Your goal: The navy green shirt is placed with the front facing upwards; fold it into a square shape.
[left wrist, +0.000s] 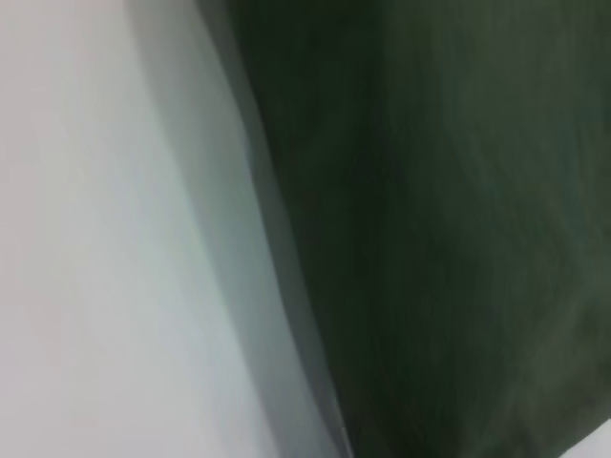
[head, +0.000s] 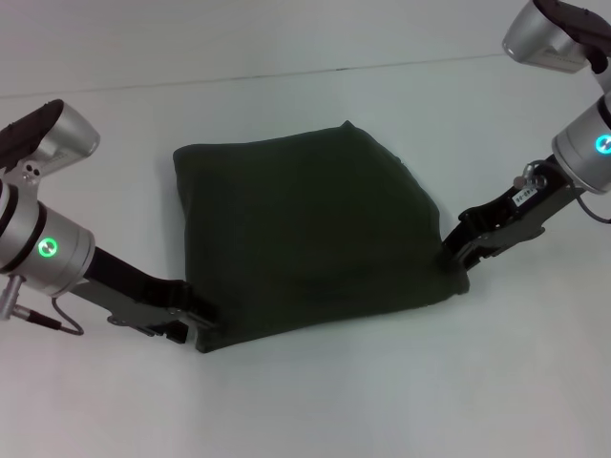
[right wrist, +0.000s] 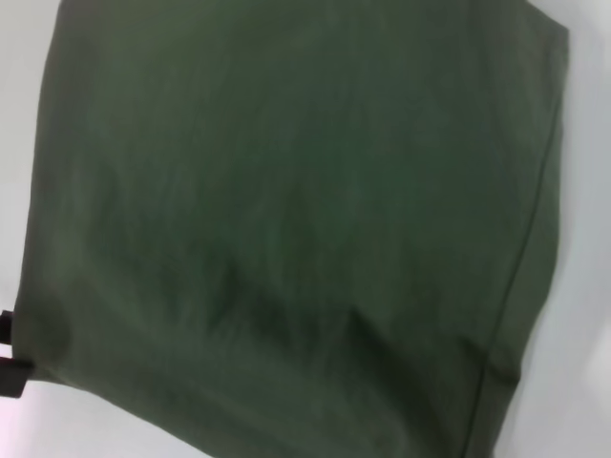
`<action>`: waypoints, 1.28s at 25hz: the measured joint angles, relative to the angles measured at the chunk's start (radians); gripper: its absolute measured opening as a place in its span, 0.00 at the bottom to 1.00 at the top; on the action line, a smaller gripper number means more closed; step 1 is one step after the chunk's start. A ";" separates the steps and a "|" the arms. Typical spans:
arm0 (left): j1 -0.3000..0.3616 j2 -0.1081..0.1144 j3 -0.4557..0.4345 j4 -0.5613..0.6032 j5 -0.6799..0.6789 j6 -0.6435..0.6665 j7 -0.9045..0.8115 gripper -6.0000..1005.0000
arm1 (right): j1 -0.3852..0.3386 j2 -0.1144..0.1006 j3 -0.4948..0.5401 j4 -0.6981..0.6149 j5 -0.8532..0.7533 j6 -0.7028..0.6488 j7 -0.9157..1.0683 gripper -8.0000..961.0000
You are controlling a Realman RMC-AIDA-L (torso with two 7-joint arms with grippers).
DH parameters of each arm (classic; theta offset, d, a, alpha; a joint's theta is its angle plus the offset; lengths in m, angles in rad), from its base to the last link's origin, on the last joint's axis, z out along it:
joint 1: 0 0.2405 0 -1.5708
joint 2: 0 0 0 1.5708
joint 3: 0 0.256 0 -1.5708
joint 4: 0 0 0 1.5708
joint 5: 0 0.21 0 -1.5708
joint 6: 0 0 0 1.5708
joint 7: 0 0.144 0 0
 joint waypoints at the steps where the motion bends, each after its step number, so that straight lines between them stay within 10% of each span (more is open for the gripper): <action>1: 0.000 0.000 0.000 -0.004 0.000 0.002 -0.001 0.53 | 0.000 -0.001 0.001 0.000 -0.001 -0.002 0.000 0.21; 16: 0.059 0.014 -0.066 -0.272 -0.008 0.103 -0.048 0.64 | -0.010 -0.039 0.096 -0.165 0.024 -0.015 -0.009 0.42; 24: 0.089 0.012 -0.215 -0.284 -0.151 0.164 0.159 0.64 | -0.081 0.020 0.171 -0.187 0.346 0.062 -0.295 0.49; 32: 0.285 -0.013 -0.282 -0.358 -0.466 0.214 0.587 0.64 | -0.249 0.100 0.191 -0.227 0.607 0.124 -0.759 0.55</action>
